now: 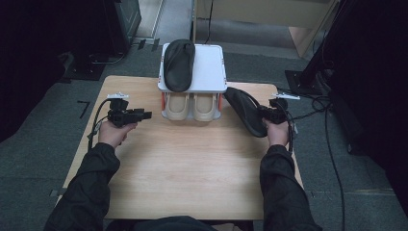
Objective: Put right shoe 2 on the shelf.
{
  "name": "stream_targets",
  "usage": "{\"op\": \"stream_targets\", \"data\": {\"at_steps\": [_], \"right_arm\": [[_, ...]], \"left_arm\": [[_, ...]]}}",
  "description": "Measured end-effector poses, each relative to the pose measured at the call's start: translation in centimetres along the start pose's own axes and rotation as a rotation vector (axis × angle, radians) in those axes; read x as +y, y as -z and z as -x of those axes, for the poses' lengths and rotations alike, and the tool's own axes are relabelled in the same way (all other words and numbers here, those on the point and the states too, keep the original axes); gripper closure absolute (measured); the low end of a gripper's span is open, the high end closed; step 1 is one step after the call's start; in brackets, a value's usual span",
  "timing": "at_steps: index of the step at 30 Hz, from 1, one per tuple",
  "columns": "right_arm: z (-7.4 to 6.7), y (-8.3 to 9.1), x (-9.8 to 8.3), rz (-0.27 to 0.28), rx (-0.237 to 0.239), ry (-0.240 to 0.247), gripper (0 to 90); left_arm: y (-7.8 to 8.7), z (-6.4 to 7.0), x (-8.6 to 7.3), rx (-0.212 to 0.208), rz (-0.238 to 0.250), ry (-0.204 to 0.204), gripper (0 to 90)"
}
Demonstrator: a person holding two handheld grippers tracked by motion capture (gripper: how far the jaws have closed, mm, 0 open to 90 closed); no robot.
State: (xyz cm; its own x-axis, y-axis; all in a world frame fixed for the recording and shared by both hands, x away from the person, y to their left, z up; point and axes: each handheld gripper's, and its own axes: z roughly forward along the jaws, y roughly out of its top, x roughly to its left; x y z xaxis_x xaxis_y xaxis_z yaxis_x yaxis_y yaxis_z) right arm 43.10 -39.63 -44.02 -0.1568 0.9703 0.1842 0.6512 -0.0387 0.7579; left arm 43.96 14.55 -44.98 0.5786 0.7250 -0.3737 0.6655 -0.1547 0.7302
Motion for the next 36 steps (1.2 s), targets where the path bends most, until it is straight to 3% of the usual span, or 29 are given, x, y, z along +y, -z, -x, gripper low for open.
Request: {"op": "stream_targets", "data": {"at_steps": [7,22,29,36], "right_arm": [[0.1,1.5,2.4,0.016,-0.039,0.033,82.3],[-1.3,5.0,8.4,0.092,-0.076,0.104,82.2],[-3.3,5.4,11.4,0.108,-0.071,0.138,82.2],[-6.2,3.8,13.7,0.091,-0.053,0.177,82.1]], "left_arm": [[0.0,0.2,0.0,0.016,-0.001,-0.025,48.7],[0.4,0.0,0.1,0.011,0.023,-0.01,48.9],[0.1,0.2,0.0,0.012,0.007,-0.024,49.1],[0.1,0.3,0.0,0.022,-0.002,-0.035,49.0]]}}
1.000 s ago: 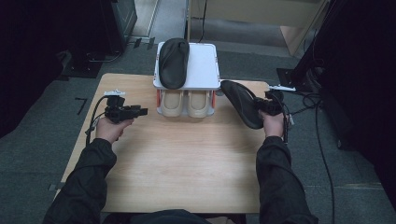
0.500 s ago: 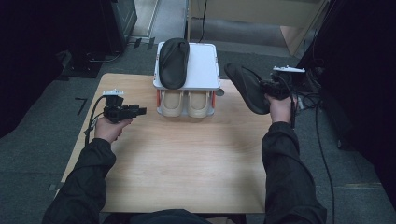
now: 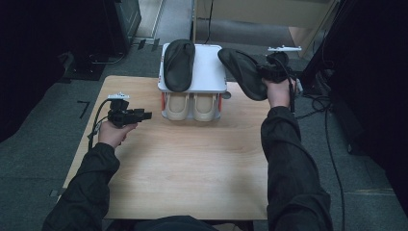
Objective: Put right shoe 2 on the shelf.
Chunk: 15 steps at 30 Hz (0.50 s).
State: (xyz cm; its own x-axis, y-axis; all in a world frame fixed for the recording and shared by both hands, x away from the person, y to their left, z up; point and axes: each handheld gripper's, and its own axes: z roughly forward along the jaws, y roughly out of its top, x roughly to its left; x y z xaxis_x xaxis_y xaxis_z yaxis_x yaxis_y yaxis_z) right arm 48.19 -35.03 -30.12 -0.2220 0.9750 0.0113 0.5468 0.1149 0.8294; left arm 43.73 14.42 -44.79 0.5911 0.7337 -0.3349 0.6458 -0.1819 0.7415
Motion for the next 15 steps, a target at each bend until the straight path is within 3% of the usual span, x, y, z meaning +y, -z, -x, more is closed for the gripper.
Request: {"op": "stream_targets", "data": {"at_steps": [5,9,15], "right_arm": [[-2.3,-1.9,1.1,-0.004,0.01,0.024,82.0],[-4.0,-3.2,1.8,-0.012,-0.018,0.081,81.9],[-5.7,-5.3,2.3,-0.03,-0.021,0.061,81.3]], "left_arm": [[-0.2,-0.1,0.0,-0.018,0.007,0.016,49.1],[-0.2,-0.1,0.0,-0.037,0.012,0.018,49.2],[-0.1,0.0,0.0,-0.043,0.022,0.016,49.3]]}}
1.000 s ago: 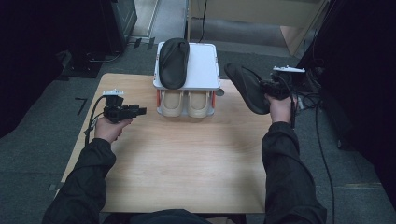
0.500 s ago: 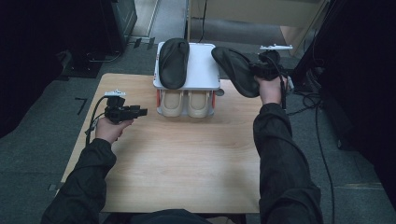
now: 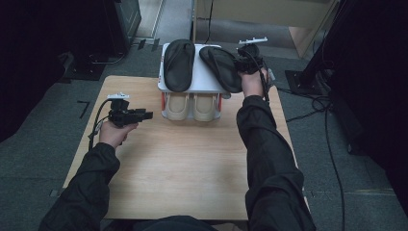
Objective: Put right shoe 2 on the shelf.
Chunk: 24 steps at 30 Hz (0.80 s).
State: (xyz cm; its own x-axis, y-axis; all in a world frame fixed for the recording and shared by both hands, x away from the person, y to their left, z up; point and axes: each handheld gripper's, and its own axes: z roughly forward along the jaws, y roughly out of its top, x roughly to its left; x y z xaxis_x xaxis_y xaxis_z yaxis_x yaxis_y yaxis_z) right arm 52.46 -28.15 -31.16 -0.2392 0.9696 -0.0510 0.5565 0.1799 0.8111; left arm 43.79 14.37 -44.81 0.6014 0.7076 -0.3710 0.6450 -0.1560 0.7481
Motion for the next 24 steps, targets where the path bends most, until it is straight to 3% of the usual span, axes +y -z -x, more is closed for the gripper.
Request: {"op": "stream_targets", "data": {"at_steps": [8,11,16,19,23,24], "right_arm": [[-2.2,-1.7,0.0,-0.021,0.006,0.011,78.2],[-1.9,-1.7,-0.1,-0.011,0.039,-0.017,75.8],[-1.1,-0.5,0.1,0.018,0.136,-0.04,68.0],[-0.6,0.9,-0.2,0.073,0.157,-0.018,69.9],[0.5,2.4,-1.0,0.086,0.188,-0.019,72.6],[0.9,2.8,-1.6,0.088,0.17,0.002,75.6]], "left_arm": [[0.3,-0.3,0.0,0.002,0.012,0.007,49.3],[0.4,-0.3,0.1,0.008,0.012,0.003,49.4],[0.6,-0.6,0.1,0.02,0.014,0.009,49.3],[0.7,-0.7,0.0,0.024,0.017,0.01,49.3],[0.9,-0.7,0.1,0.027,0.018,0.007,49.3],[0.9,-0.7,0.1,0.027,0.021,0.007,49.3]]}}
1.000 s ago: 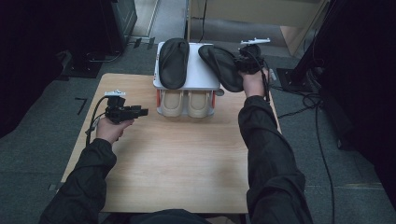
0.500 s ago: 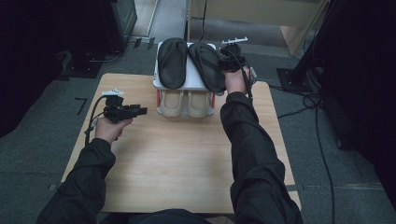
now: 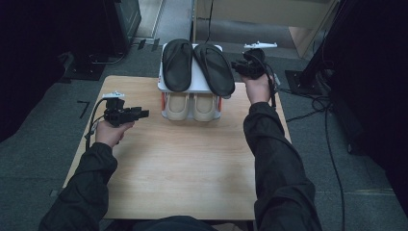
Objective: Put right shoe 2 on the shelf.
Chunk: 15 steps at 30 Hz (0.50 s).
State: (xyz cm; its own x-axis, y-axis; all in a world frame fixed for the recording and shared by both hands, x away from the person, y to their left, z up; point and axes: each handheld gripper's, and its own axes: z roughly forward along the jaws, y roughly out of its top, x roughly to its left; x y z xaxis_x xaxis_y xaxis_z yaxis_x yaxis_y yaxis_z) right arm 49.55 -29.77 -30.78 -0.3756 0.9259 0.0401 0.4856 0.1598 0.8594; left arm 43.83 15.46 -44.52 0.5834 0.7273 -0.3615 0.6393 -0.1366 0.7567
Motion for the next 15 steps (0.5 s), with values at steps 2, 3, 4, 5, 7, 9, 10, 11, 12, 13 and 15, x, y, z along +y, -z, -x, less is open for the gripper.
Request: {"op": "stream_targets", "data": {"at_steps": [2,3,4,5,7,9,10,11,12,13,15], "right_arm": [[0.4,0.5,-0.6,-0.003,-0.009,0.009,77.3],[0.7,0.7,-1.0,-0.008,-0.01,0.007,77.6],[0.9,0.9,-1.5,-0.008,-0.012,0.01,77.9],[1.0,1.1,-1.9,-0.009,-0.011,0.011,78.3],[1.4,1.3,-2.9,-0.024,-0.01,0.015,78.9],[1.4,1.4,-3.6,-0.033,0.01,0.017,78.6],[1.4,1.5,-4.0,-0.037,0.023,0.027,77.8],[1.3,1.6,-4.4,-0.036,0.03,0.04,77.4],[1.3,1.6,-4.7,-0.042,0.038,0.056,76.5],[1.2,1.7,-5.1,-0.046,0.045,0.064,75.9],[1.1,1.8,-5.9,-0.053,0.056,0.083,75.4]], "left_arm": [[0.0,0.0,0.0,0.002,-0.003,-0.005,49.3],[0.0,-0.1,0.0,0.003,-0.005,-0.007,49.3],[0.0,-0.2,0.0,0.006,-0.007,-0.003,49.3],[0.1,-0.3,0.0,0.004,-0.005,-0.001,49.3],[0.2,-0.3,0.0,0.008,-0.005,-0.003,49.3],[0.3,-0.4,0.0,0.009,-0.003,-0.001,49.2],[0.3,-0.4,0.0,0.009,-0.005,-0.002,49.1],[0.3,-0.4,0.0,0.01,-0.008,-0.005,49.1],[0.2,-0.4,0.0,0.012,-0.011,-0.008,49.1],[0.2,-0.4,-0.1,0.011,-0.012,-0.008,49.0],[0.1,-0.3,-0.1,0.012,-0.016,-0.012,49.0]]}}
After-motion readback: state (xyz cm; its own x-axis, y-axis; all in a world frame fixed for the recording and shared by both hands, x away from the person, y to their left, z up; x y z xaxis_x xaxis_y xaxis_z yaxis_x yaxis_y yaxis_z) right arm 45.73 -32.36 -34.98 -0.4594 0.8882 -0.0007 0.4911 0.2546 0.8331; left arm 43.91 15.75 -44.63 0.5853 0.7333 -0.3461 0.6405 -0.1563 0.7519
